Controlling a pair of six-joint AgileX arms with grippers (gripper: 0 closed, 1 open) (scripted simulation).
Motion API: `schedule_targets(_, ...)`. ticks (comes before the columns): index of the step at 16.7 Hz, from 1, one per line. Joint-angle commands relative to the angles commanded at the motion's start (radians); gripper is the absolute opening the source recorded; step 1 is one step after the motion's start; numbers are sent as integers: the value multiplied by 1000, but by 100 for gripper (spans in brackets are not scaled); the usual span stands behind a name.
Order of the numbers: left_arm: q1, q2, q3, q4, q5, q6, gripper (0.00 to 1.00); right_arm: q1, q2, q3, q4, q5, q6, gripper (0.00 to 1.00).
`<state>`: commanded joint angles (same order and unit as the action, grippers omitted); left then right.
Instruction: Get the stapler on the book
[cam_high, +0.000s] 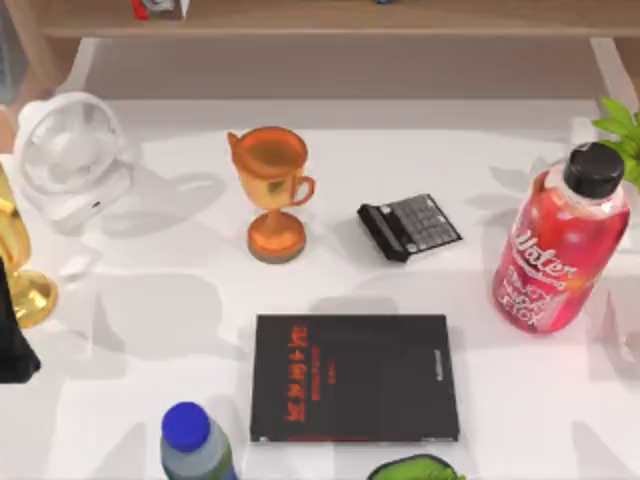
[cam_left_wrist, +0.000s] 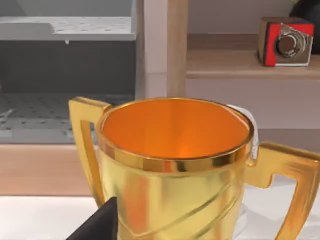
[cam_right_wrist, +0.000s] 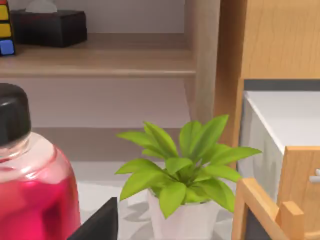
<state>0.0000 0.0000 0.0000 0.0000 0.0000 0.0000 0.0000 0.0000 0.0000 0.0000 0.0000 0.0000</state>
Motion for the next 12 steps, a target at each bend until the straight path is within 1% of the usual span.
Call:
schedule_targets(3,0,0,0,0,0,0,100,1,9,9,-8,-1,-3,100)
schedule_targets(6,0,0,0,0,0,0,100,2,96,95,-80,-14,-26,100)
schedule_targets(9,0,0,0,0,0,0,100,-13,272,269,-209,-40,-67,100)
schedule_targets(12,0,0,0,0,0,0,100,-51,515,511,-369,-67,-117,100)
